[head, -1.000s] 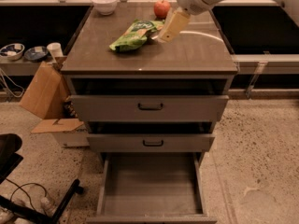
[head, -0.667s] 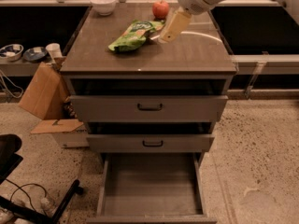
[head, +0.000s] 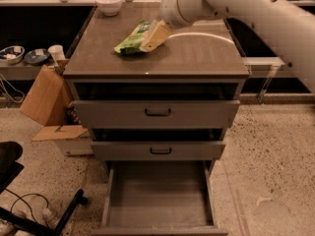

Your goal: Place green rice chip bag into bottom drawer

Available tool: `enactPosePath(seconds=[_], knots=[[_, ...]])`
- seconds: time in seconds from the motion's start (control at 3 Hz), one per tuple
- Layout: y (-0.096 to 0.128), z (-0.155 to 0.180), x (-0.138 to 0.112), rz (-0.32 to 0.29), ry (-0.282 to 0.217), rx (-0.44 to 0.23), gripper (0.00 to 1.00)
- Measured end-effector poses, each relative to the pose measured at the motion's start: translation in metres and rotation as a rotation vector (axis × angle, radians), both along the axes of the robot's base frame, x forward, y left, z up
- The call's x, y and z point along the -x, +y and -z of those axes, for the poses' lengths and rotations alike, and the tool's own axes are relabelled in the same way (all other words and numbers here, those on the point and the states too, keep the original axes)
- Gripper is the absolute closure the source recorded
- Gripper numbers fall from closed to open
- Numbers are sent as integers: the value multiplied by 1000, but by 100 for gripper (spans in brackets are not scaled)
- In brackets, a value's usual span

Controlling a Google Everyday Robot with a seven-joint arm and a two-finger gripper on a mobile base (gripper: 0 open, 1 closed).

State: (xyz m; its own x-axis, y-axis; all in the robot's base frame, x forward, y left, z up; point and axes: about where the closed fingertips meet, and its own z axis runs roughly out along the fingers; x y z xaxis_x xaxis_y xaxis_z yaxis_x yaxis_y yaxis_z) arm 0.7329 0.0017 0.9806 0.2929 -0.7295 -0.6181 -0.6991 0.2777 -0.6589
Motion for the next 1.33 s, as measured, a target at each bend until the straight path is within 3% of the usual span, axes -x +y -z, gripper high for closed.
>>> enactPosePath(seconds=[0.33, 0.67, 1.33], knots=[[43, 35, -42, -45, 28, -54, 0], [55, 55, -65, -52, 66, -73, 0], [49, 98, -105, -34, 151, -83, 1]])
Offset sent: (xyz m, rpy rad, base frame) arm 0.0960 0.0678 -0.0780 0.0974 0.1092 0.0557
